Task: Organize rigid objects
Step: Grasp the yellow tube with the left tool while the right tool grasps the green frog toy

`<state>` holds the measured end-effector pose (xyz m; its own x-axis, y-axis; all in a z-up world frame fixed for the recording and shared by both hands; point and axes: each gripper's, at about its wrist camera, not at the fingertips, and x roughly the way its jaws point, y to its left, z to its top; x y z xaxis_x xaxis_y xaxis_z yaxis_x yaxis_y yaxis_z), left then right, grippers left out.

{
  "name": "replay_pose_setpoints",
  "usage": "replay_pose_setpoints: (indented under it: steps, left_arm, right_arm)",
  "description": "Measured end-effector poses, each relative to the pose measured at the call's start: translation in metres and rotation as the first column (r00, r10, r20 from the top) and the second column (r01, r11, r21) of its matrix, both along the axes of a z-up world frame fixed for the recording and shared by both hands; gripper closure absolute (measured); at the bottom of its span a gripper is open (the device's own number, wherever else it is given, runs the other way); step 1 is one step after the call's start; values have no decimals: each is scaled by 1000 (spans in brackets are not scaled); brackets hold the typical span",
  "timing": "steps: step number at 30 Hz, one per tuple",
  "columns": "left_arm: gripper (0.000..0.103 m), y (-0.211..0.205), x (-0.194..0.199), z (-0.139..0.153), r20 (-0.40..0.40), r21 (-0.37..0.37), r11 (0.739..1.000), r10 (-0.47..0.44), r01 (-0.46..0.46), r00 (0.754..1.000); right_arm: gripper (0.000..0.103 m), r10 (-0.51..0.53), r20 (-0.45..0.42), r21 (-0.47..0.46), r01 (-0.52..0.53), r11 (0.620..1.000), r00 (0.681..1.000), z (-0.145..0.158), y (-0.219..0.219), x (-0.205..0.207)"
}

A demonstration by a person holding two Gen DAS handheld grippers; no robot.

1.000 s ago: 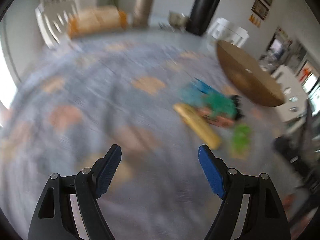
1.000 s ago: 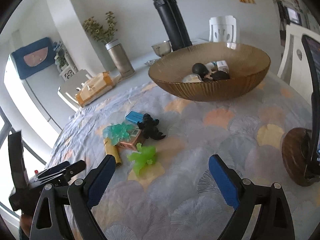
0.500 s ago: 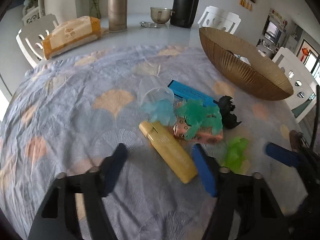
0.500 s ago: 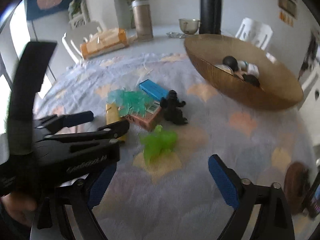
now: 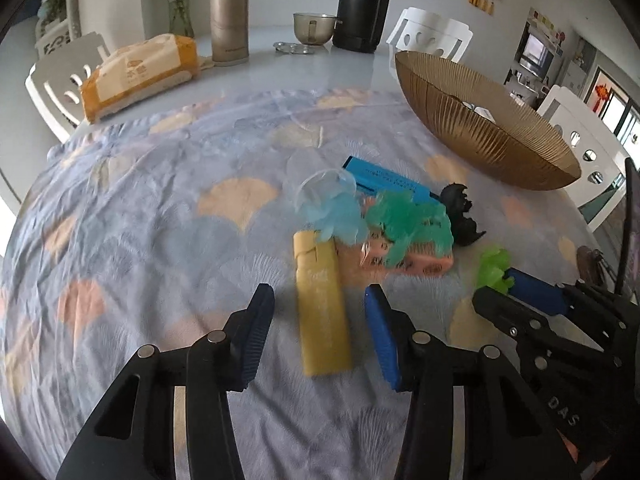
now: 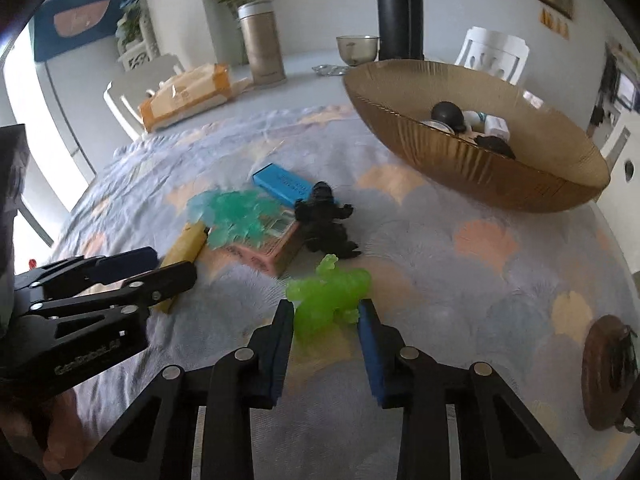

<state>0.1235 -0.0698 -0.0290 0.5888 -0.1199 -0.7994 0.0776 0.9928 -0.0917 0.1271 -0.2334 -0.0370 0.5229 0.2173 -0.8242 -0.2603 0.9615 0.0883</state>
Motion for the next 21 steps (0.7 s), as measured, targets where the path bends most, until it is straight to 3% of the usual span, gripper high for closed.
replay_pose_setpoints:
  steps: [1, 7, 13, 18, 20, 21]
  left_arm:
    - [82, -1, 0, 0, 9, 8, 1000, 0, 0, 1000]
    - [82, 17, -27, 4, 0, -71, 997, 12, -12, 1000]
    - [82, 38, -63, -1, 5, -48, 997, 69, -68, 998]
    - [81, 41, -69, 0, 29, -62, 995, 74, -72, 997]
    - [71, 37, -70, 0, 38, -48, 998, 50, -48, 998]
    - [65, 33, -71, 0, 41, -34, 999, 38, -36, 998]
  right_arm:
    - [71, 2, 1, 2, -2, 1000, 1000, 0, 0, 0]
    - [71, 138, 123, 81, -148, 986, 983, 24, 4, -34]
    - [71, 300, 68, 21, -302, 953, 952, 20, 12, -73]
    - [71, 335, 21, -78, -332, 940, 942, 5, 14, -86]
    - [66, 309, -4, -59, -308, 950, 951, 1, 10, -85]
    - [57, 300, -3, -52, -300, 953, 954, 1, 9, -87]
